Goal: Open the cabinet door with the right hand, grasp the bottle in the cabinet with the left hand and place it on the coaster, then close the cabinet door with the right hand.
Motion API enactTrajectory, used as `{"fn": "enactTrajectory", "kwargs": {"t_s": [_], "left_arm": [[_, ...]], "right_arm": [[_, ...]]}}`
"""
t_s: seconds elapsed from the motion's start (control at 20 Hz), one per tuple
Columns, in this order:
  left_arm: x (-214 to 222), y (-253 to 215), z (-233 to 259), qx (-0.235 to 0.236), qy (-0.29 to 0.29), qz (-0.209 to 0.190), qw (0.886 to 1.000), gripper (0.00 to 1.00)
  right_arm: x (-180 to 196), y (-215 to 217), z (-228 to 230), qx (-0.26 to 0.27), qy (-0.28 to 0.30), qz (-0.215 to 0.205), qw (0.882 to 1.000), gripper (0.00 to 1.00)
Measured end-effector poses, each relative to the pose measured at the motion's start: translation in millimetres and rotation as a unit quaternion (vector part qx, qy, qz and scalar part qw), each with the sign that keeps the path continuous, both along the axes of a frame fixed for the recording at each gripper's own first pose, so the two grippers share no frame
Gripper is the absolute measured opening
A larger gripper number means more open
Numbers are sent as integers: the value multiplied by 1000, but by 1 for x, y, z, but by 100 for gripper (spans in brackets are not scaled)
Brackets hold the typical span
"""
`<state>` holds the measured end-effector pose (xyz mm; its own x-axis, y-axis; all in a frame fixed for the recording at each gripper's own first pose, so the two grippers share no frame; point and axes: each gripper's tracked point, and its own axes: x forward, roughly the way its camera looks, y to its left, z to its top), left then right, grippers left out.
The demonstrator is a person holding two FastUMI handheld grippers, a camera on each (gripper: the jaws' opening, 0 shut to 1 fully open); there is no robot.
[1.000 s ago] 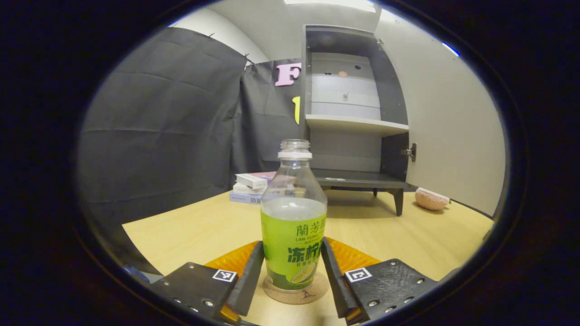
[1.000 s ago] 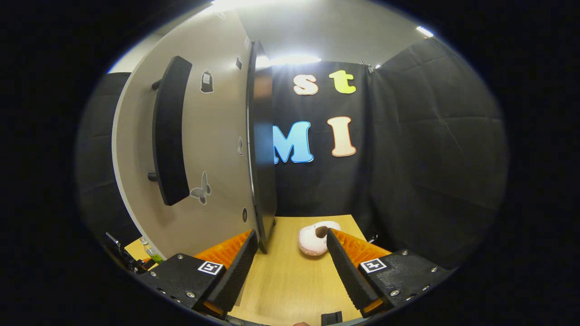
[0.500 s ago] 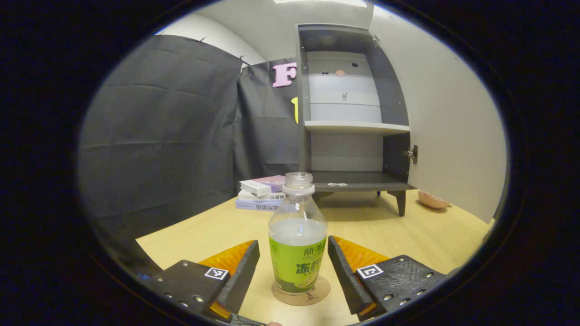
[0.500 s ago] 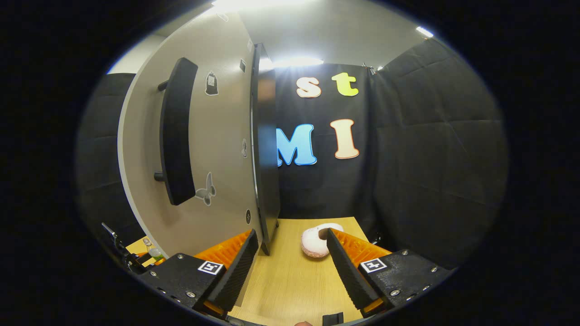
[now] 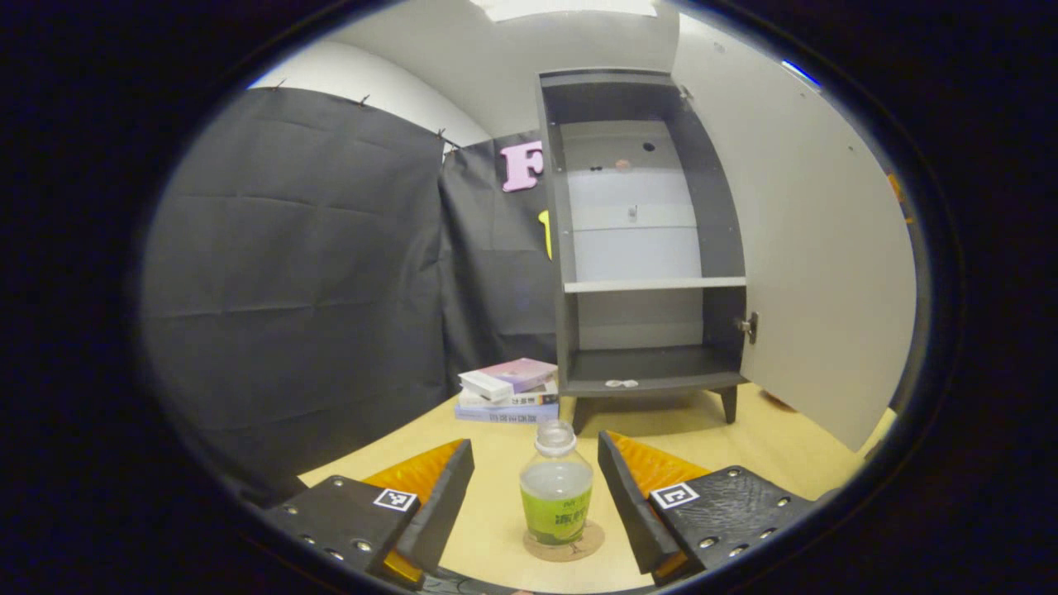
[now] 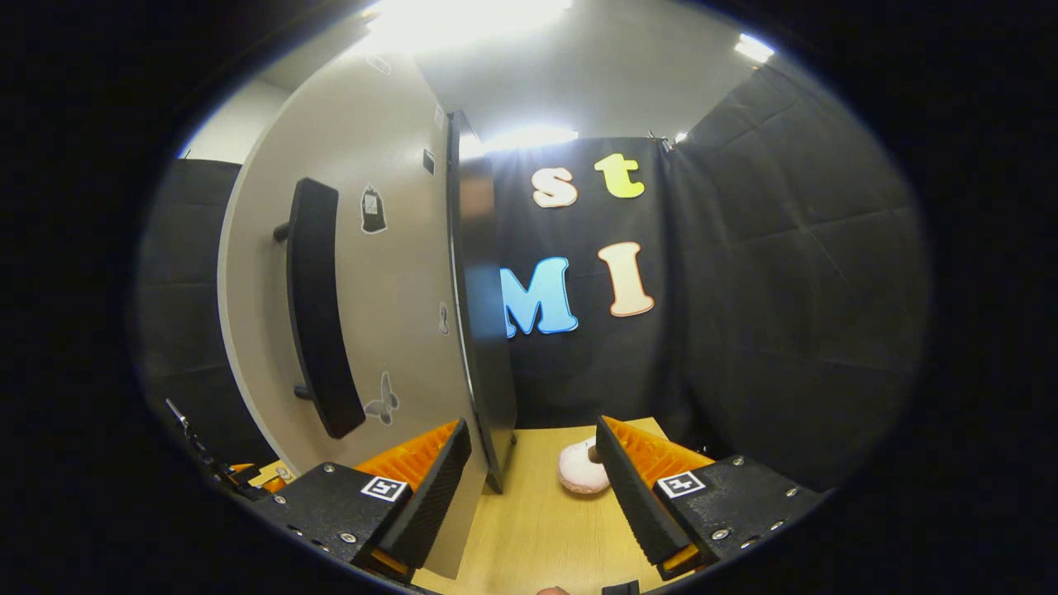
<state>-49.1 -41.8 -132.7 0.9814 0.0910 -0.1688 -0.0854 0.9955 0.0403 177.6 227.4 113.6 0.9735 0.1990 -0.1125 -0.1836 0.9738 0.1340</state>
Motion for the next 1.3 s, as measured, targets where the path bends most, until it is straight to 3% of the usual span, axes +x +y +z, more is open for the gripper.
{"fn": "enactTrajectory", "kwargs": {"t_s": [0.4,0.45,0.5,0.55,0.6,0.8,0.9,1.0,1.05,1.1,1.2,1.3], "left_arm": [[-1,46,64,-36,-27,-4,999,86],[0,55,72,-36,-35,-4,999,91],[1,64,81,-32,-44,-5,998,86],[2,72,85,-28,-49,-11,998,91],[3,77,87,-24,-50,-18,998,87],[6,105,87,-18,-47,-22,998,82],[6,117,85,-26,-47,-20,998,86],[7,126,82,-29,-44,-22,998,82],[8,130,81,-30,-44,-25,998,86],[8,133,79,-30,-44,-26,998,82],[10,141,76,-32,-41,-29,998,86],[13,146,73,-35,-39,-34,998,82]], "right_arm": [[6,-6,21,-4,-43,-48,998,94],[7,-8,23,-7,-46,-54,997,94],[6,-8,25,-10,-51,-60,997,94],[6,-14,27,-16,-56,-76,995,94],[8,-19,29,-21,-60,-89,994,89],[3,-25,28,-27,-57,-124,990,93],[1,-28,28,-32,-57,-136,989,88],[0,-31,29,-37,-58,-149,986,92],[1,-31,29,-38,-58,-152,986,92],[0,-30,28,-38,-57,-153,986,92],[-1,-25,29,-37,-57,-150,986,92],[-2,-23,29,-38,-59,-150,986,92]]}}
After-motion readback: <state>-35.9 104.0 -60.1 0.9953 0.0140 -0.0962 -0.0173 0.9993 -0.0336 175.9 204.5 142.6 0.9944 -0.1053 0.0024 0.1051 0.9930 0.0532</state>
